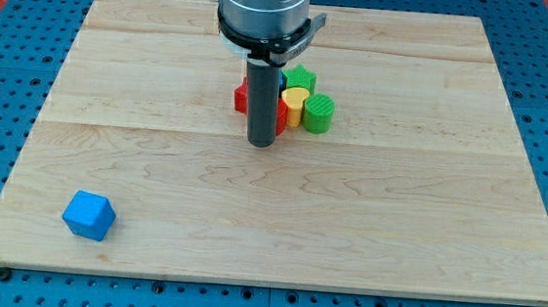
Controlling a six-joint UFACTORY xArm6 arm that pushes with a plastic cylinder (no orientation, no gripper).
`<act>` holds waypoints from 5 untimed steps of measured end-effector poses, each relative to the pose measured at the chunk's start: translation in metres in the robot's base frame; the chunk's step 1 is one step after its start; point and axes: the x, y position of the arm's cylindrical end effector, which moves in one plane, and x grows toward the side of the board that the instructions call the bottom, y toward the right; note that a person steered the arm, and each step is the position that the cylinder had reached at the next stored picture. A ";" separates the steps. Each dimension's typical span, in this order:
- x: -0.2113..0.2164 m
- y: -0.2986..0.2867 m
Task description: Slightly move the red blocks towards down
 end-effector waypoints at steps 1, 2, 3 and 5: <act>0.004 0.010; 0.058 0.021; 0.108 0.038; 0.039 0.045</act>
